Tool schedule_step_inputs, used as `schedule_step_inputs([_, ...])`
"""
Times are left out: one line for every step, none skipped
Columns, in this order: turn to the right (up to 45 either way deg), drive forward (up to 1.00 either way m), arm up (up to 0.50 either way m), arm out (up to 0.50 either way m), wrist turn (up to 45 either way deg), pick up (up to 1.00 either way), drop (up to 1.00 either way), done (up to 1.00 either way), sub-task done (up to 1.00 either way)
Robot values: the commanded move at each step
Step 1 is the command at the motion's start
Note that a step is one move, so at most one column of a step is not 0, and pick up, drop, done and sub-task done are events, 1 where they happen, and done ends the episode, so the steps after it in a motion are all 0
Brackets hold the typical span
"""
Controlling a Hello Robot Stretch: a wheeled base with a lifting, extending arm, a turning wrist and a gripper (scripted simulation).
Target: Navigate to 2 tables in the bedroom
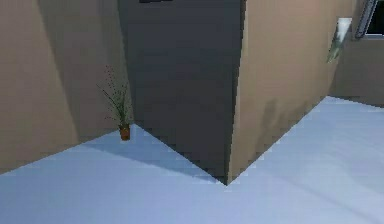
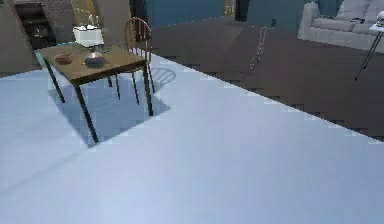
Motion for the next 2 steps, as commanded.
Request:
schedule_step_inputs([-45.0, 0.00, 0.00, 0.00, 0.0, 0.00, 0.00, 0.00, 0.00])
schedule_step_inputs([-42.0, 0.00, 0.00, 0.00, 0.0, 0.00, 0.00, 0.00, 0.00])
